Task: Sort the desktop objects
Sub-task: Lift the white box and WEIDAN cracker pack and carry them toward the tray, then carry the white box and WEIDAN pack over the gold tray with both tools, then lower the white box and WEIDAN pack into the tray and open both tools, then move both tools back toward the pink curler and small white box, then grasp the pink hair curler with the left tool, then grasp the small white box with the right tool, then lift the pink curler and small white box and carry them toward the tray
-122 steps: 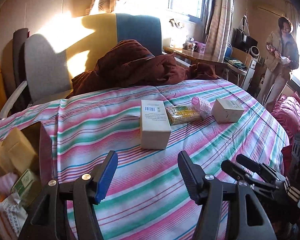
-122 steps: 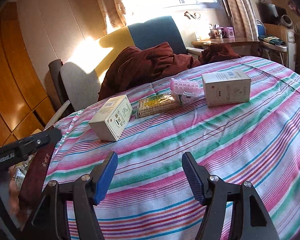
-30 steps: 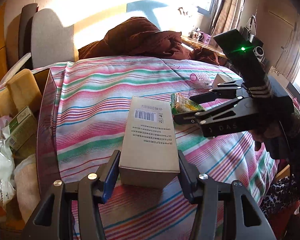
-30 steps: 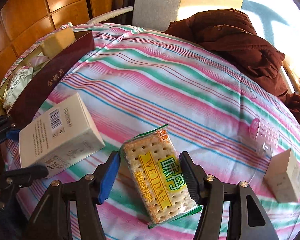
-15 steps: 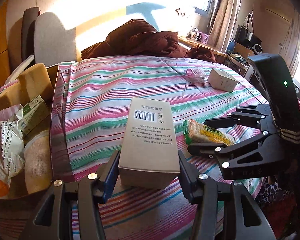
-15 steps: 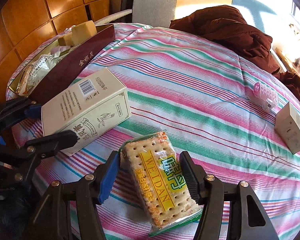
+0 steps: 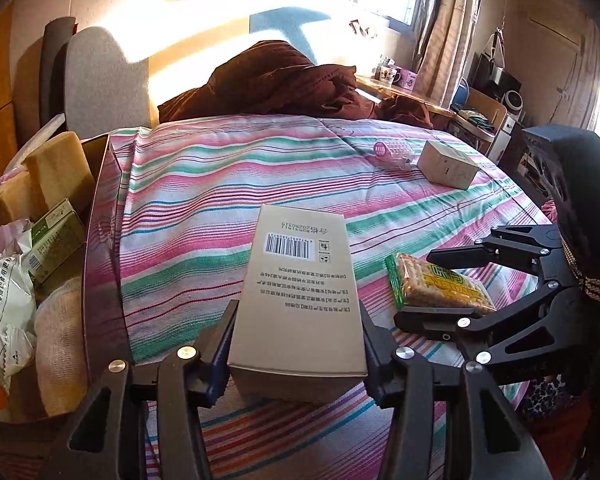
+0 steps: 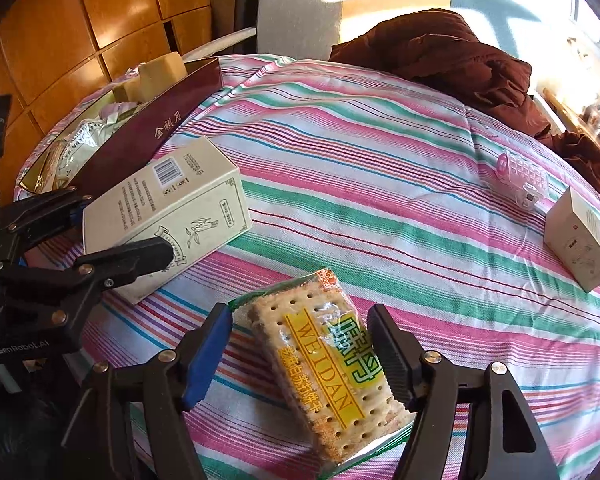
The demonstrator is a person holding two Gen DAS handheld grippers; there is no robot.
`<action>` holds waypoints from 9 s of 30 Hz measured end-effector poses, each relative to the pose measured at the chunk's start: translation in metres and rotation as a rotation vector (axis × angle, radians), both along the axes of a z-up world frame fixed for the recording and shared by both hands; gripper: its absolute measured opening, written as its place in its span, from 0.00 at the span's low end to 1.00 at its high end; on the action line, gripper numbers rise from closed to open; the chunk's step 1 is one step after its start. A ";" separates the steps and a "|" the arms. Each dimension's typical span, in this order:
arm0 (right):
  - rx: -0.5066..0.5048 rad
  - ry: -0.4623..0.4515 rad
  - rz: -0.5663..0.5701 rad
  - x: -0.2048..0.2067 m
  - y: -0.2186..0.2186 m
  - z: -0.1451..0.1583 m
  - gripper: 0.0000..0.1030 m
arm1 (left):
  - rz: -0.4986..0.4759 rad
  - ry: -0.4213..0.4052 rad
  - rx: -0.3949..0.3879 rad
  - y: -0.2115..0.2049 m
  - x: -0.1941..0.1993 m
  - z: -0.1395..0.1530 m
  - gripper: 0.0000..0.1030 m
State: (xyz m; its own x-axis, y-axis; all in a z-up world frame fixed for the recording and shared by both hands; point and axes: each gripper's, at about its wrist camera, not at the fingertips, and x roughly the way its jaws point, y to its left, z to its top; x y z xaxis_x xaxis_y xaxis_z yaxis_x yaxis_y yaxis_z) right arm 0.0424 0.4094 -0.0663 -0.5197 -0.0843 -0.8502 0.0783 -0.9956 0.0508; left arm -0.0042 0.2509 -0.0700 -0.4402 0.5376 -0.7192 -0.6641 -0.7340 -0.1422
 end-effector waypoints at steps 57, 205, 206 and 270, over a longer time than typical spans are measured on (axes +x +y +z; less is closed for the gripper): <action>-0.126 0.216 -0.165 0.033 -0.016 0.020 0.50 | 0.077 0.132 0.046 -0.034 0.021 0.041 0.49; -0.791 0.358 -0.672 -0.001 0.209 -0.004 0.83 | -0.093 -0.005 -0.120 0.074 -0.036 0.002 0.65; -0.789 0.341 -0.644 -0.001 0.198 -0.005 0.83 | -0.091 -0.001 -0.123 0.070 -0.033 0.000 0.65; -0.069 0.305 -0.449 0.079 0.045 0.006 0.76 | -0.163 0.025 -0.016 0.037 -0.014 -0.001 0.79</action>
State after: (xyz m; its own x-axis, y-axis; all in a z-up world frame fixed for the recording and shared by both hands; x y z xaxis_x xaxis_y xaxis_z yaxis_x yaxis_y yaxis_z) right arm 0.1213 0.4540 -0.0601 -0.7394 0.1521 -0.6559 -0.3322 -0.9297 0.1589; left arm -0.0180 0.2883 -0.0715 -0.3654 0.5918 -0.7185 -0.7779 -0.6180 -0.1134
